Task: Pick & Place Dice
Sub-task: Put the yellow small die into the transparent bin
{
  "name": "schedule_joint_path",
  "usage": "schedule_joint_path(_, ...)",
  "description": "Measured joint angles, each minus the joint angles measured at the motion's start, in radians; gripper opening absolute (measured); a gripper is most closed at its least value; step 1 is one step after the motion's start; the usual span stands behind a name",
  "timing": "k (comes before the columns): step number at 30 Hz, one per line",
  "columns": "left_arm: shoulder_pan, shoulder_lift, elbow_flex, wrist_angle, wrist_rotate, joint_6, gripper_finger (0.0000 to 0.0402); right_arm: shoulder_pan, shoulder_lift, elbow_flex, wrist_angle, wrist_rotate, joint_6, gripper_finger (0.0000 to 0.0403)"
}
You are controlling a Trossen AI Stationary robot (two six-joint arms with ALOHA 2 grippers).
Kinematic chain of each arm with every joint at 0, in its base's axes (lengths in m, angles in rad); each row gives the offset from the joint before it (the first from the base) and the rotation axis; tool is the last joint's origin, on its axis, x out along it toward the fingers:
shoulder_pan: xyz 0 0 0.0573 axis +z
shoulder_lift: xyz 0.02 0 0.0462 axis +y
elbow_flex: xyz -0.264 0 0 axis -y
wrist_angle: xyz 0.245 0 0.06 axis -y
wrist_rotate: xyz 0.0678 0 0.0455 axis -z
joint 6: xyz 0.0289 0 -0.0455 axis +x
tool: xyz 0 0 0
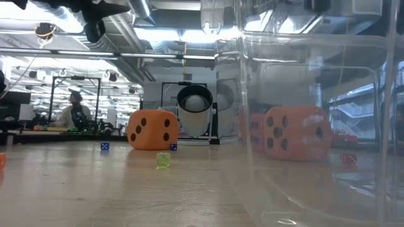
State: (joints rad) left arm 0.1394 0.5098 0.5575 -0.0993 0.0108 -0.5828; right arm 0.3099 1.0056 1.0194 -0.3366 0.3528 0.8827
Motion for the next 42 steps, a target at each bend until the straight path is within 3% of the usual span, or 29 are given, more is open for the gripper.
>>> schedule_joint_path(5,0.000,0.001,0.000,0.032,0.015,-0.008,0.0092,0.055,0.079,0.248,-0.338,-0.015,-0.130,0.0048)
schedule_joint_path(11,0.000,0.001,0.000,0.073,0.016,-0.004,0.0092,0.133,0.180,0.395,-0.517,-0.220,-0.234,0.0048)
schedule_joint_path(17,0.000,0.005,0.000,0.067,-0.051,-0.012,0.0092,0.269,0.270,0.407,-0.534,-0.265,-0.237,0.0048)
schedule_joint_path(26,0.000,0.008,0.000,0.066,-0.081,-0.080,0.0092,0.438,0.486,0.406,-0.610,-0.185,-0.200,0.0048)
schedule_joint_path(35,0.000,0.022,0.000,0.069,-0.108,-0.081,0.0082,0.455,0.707,0.406,-0.670,-0.158,-0.066,0.0048)
schedule_joint_path(42,0.000,0.027,0.000,0.070,-0.117,-0.041,0.0074,0.423,0.767,0.405,-0.674,-0.174,0.099,0.0048)
